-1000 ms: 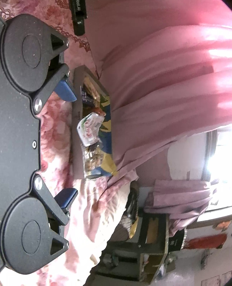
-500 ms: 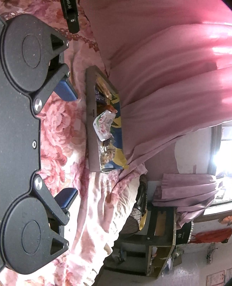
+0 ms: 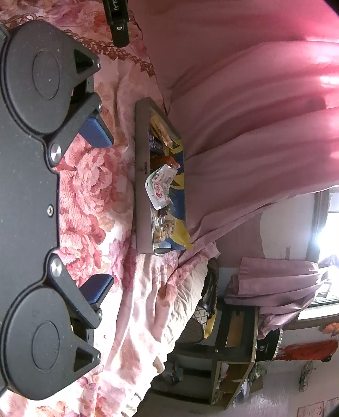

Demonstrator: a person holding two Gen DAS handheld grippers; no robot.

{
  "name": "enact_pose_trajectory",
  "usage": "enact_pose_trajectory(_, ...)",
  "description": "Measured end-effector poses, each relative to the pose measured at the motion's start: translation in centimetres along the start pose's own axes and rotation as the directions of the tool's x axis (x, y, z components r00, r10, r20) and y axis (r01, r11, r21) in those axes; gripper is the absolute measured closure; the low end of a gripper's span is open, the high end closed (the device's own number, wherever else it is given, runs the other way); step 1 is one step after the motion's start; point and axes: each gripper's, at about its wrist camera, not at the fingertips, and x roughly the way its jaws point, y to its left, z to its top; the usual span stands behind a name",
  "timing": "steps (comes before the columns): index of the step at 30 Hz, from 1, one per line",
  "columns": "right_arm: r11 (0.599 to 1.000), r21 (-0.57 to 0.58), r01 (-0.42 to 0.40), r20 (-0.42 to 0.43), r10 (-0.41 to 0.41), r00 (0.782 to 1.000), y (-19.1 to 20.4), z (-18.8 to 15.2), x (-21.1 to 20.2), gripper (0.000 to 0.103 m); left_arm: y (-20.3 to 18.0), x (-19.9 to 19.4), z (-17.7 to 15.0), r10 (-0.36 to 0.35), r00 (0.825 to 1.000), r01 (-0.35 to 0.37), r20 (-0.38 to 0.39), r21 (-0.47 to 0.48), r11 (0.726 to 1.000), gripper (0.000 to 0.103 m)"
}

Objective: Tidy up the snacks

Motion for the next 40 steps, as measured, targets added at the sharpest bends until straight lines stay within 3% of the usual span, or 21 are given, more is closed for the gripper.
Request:
enact_pose_trajectory(23, 1.0, -0.005, -0.014, -0.017, 0.014, 1.0, 0.12, -0.24, 0.35, 0.001, 0.25, 0.04, -0.16, 0.006, 1.0, -0.006, -0.01, 0.008, 1.0, 0.0)
enact_pose_trajectory(29, 1.0, -0.008, -0.016, -0.019, 0.015, 1.0, 0.2, -0.23, 0.4, 0.001, -0.06, 0.24, -0.14, 0.057, 0.998, -0.055, -0.038, 0.043, 0.998, 0.0)
enact_pose_trajectory(40, 1.0, -0.014, -0.026, -0.034, 0.026, 0.999, 0.13, -0.38, 0.53, 0.001, -0.22, 0.31, -0.38, 0.034, 0.998, -0.03, -0.062, 0.074, 0.997, 0.001)
